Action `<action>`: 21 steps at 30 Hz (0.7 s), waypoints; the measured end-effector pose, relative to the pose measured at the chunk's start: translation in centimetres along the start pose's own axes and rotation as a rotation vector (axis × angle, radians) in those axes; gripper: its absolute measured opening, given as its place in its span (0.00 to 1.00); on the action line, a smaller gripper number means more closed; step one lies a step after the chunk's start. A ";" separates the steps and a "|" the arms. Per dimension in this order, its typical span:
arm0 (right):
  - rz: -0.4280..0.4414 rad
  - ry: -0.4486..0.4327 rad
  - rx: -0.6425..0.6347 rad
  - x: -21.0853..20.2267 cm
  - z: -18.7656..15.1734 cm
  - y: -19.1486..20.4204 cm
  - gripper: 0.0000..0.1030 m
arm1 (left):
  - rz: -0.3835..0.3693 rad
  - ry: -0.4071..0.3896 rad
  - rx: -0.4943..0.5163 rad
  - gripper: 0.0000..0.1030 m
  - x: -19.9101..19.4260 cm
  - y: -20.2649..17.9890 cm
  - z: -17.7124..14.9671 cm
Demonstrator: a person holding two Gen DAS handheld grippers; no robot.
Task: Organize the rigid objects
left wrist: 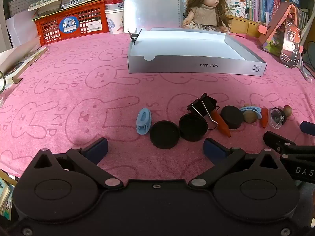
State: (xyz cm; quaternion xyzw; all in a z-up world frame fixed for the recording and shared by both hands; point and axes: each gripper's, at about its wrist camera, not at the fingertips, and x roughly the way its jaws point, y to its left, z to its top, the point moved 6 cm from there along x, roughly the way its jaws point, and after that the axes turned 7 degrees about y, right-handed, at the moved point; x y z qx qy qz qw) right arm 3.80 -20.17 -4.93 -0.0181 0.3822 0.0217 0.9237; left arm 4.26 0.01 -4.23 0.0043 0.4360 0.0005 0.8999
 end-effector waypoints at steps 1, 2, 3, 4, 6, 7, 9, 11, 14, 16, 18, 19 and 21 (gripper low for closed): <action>0.000 0.003 0.000 0.0 0.0 0.0 1.00 | 0.000 0.000 0.000 1.00 0.0 0.0 0.0; 0.000 0.003 -0.001 0.0 0.0 0.0 1.00 | -0.001 0.000 -0.001 1.00 0.0 0.0 0.0; -0.002 -0.002 -0.002 0.0 0.0 0.0 1.00 | -0.001 0.000 -0.001 1.00 0.0 0.0 0.0; -0.002 -0.001 -0.002 0.0 0.0 0.0 1.00 | -0.001 0.000 -0.001 1.00 0.0 0.0 0.0; -0.001 -0.003 -0.001 0.0 0.0 0.0 1.00 | -0.001 0.001 -0.001 1.00 0.0 0.0 0.0; -0.001 -0.003 -0.001 0.0 0.0 0.0 1.00 | -0.001 0.002 -0.001 1.00 0.0 0.0 0.1; -0.001 -0.003 -0.001 0.0 0.0 0.0 1.00 | -0.001 0.003 -0.002 1.00 0.0 -0.1 0.1; -0.001 -0.003 -0.001 0.0 0.1 0.0 1.00 | -0.002 -0.001 -0.002 1.00 0.0 0.0 0.0; -0.001 -0.002 -0.002 0.0 0.1 0.0 1.00 | -0.002 0.001 -0.002 1.00 0.0 0.0 0.0; -0.001 -0.003 -0.001 0.0 0.1 0.0 1.00 | -0.002 0.000 -0.002 1.00 0.0 0.0 0.0; -0.001 -0.003 -0.002 0.0 0.1 0.0 1.00 | -0.002 0.001 -0.002 1.00 0.0 0.0 0.0; -0.002 -0.002 -0.002 0.0 0.1 0.0 1.00 | -0.002 0.001 -0.002 1.00 0.0 0.0 0.0; -0.002 -0.002 -0.002 0.0 0.2 0.0 1.00 | -0.002 0.001 -0.002 1.00 0.0 0.0 0.0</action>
